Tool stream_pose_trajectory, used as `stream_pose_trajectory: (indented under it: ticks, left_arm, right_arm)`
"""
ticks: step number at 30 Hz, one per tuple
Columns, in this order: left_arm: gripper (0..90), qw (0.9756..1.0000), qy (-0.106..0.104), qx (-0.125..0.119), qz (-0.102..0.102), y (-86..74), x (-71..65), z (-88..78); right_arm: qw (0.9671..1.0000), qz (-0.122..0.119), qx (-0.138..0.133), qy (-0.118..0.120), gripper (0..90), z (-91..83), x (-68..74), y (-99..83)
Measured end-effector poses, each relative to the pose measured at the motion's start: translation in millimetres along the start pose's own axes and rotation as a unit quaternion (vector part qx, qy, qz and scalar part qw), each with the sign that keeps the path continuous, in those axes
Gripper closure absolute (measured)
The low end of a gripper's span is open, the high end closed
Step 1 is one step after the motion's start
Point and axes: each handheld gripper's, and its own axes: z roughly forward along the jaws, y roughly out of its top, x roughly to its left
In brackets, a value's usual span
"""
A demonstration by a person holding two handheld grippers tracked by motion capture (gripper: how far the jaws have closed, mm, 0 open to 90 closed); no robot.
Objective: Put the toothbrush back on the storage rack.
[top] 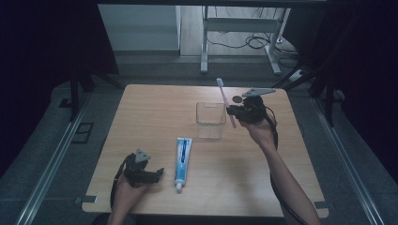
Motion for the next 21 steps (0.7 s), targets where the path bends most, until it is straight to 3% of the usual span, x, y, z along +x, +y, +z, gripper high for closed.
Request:
stream_pose_trajectory:
  ticks: [21]
  left_arm:
    - [8.6,1.0000,0.000,0.000,-0.001,0.0,0.0,0.0]
  right_arm:
    - [0.9998,0.003,-0.020,0.006,78.4,30.3,11.1,21.0]
